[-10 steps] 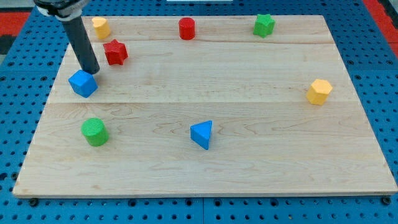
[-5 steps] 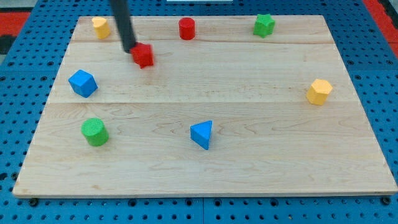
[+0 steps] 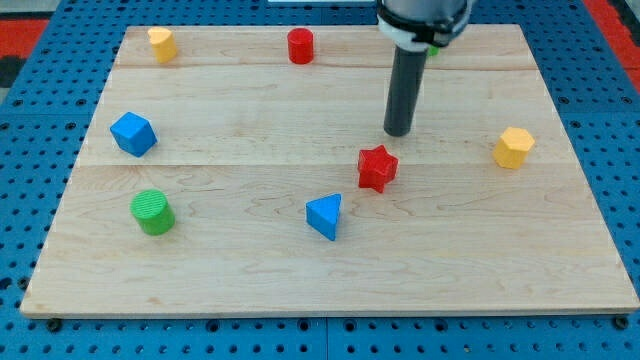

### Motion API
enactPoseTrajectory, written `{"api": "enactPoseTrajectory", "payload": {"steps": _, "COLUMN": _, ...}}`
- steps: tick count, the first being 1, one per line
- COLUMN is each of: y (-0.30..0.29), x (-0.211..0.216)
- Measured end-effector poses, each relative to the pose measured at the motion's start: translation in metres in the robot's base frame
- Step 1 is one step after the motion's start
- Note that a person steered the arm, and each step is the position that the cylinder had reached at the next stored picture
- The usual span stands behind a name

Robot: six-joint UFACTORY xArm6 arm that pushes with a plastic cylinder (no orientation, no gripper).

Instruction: Slide the red star towards the bottom right side of the board

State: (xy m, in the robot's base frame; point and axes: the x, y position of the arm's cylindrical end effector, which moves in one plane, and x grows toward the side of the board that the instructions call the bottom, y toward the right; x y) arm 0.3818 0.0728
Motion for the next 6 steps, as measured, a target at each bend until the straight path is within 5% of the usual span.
{"api": "enactPoseTrajectory", "payload": {"steps": 1, "y": -0.039, "x": 0.053}}
{"api": "enactPoseTrajectory", "payload": {"steps": 3, "y": 0.077, "x": 0.139}}
{"api": "enactPoseTrajectory", "payload": {"steps": 6, "y": 0.113, "x": 0.154}}
